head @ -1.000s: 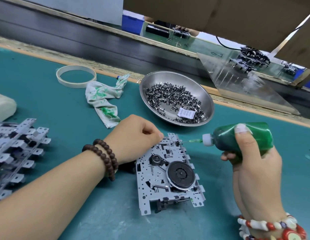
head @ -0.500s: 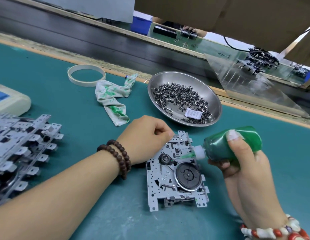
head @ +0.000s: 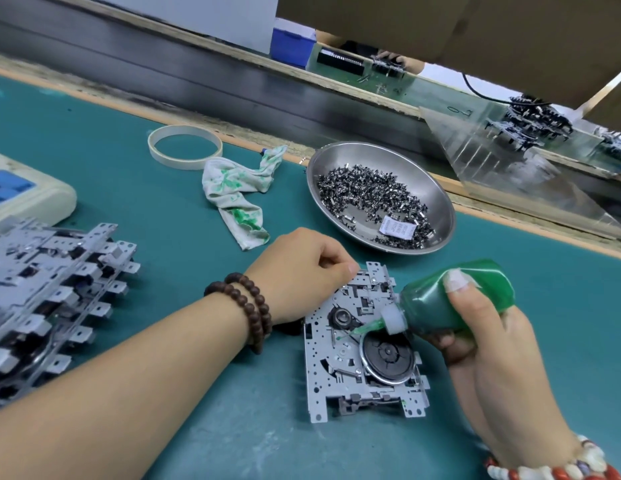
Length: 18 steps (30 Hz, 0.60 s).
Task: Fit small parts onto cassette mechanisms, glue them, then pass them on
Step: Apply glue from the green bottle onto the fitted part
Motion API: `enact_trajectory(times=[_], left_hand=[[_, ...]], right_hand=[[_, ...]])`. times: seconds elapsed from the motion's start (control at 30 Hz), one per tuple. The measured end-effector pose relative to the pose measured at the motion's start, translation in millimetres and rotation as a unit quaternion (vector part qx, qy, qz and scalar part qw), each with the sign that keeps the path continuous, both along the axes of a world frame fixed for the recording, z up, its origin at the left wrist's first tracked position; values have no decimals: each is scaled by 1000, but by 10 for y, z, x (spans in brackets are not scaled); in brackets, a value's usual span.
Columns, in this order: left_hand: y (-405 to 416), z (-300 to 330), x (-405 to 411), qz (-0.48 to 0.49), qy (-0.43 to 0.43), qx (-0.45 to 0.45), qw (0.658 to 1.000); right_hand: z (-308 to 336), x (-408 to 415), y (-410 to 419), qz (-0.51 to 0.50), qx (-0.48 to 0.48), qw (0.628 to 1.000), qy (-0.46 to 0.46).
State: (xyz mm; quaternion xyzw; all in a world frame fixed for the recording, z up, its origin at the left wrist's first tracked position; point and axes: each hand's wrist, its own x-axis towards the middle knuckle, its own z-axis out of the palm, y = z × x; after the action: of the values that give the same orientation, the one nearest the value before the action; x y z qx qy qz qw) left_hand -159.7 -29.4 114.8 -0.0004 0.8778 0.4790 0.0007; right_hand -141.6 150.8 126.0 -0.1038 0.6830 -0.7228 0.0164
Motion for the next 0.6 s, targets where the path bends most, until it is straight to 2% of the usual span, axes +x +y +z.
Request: enact_trajectory(times=[0.6], left_hand=[[0,3,0,-2,6,5,1000]], right_hand=[[-7,-1,4,-9,54,998,8]])
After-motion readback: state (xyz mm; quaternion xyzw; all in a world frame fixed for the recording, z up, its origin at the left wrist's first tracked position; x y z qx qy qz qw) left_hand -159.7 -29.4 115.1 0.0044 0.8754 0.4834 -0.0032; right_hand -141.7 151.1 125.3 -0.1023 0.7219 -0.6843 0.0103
